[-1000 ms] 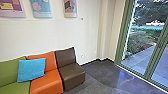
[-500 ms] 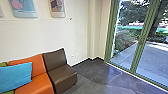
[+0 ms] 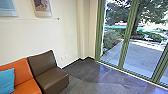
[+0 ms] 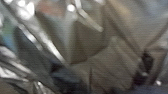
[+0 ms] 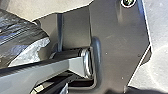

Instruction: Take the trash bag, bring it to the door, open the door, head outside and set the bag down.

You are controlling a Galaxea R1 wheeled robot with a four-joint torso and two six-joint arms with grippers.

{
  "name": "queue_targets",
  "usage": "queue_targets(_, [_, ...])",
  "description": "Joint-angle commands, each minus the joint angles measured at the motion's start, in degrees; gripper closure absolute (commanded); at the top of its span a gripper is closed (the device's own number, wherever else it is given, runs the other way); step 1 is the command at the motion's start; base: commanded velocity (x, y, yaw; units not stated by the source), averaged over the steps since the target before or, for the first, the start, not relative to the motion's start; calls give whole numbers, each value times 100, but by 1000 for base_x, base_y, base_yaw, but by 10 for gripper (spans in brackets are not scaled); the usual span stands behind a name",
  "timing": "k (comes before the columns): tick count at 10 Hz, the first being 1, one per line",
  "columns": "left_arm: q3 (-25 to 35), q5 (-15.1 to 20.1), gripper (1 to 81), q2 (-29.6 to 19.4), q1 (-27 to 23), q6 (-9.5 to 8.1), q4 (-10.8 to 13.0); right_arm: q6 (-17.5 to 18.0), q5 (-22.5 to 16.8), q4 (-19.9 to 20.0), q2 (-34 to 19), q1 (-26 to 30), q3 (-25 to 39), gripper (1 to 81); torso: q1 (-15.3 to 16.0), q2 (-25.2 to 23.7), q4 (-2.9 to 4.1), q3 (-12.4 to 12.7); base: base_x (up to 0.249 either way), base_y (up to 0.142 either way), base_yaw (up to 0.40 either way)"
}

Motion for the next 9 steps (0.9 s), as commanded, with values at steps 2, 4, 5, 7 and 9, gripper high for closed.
queue_targets(2, [5, 317, 811, -24, -266, 13, -14, -9, -334, -22, 17, 231, -14, 10, 0, 0, 0, 0, 0, 0, -309])
queue_targets(4, [5, 317, 811, -33, -266, 13, -14, -9, -325, -22, 26, 231, -22, 10, 0, 0, 0, 0, 0, 0, -309])
queue_targets(5, [5, 317, 811, -33, -266, 13, -5, -9, -325, -22, 26, 214, -31, 10, 0, 0, 0, 0, 0, 0, -308])
queue_targets(7, [5, 317, 811, -33, -266, 13, -5, -9, -316, -13, 26, 214, -31, 10, 0, 0, 0, 0, 0, 0, -308])
queue_targets(9, [5, 317, 811, -33, -266, 4, -14, -9, -316, -5, 26, 214, -40, 10, 0, 0, 0, 0, 0, 0, -308])
